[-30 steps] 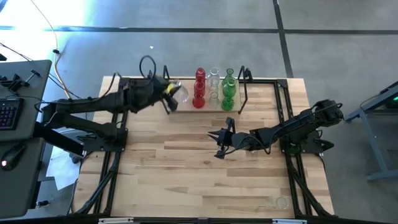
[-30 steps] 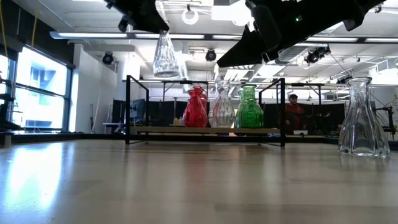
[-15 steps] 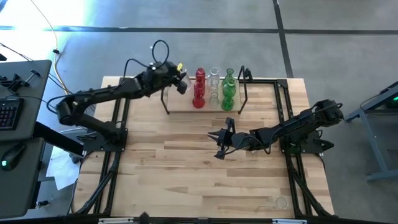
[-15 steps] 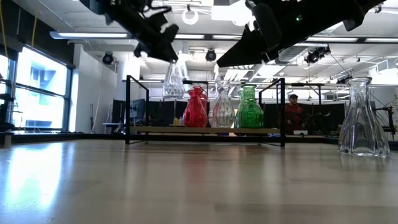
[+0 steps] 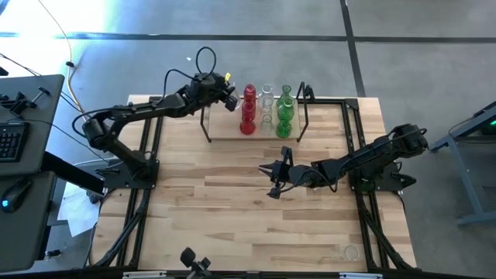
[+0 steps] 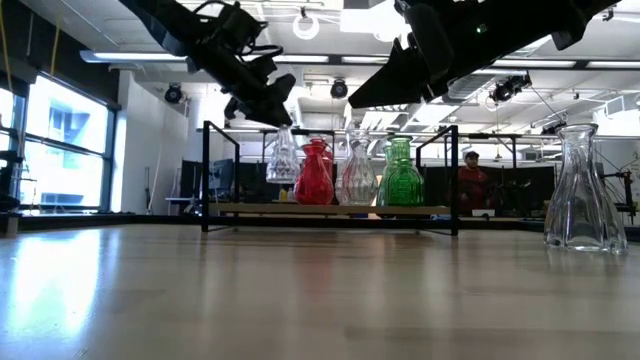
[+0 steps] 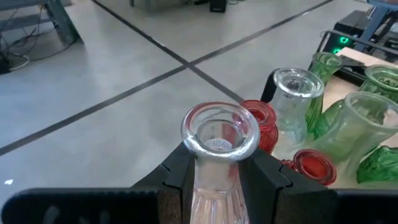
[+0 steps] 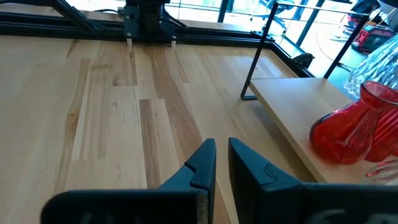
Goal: Sort vases onto shelf
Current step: Put the bottom left transparent vase on the shelf
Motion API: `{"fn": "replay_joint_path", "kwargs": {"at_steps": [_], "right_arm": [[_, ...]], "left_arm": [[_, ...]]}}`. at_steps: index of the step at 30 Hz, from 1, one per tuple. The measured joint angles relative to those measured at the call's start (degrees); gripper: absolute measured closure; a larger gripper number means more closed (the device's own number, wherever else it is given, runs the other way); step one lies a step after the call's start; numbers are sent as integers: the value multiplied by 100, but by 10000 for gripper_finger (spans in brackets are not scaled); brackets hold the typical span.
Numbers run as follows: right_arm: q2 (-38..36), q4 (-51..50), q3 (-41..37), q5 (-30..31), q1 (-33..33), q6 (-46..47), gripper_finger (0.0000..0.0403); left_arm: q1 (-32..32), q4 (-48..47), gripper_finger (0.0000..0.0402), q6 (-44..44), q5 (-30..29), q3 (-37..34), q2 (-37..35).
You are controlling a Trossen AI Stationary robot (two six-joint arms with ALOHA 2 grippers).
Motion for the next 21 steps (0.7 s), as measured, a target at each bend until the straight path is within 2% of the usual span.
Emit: {"fn": "replay_joint_path", "kwargs": {"at_steps": [21], "right_arm": [[0,0,0,-24,0,-4,379]], "left_arm": [[-1,109,318,323,-273,0,279]]}}
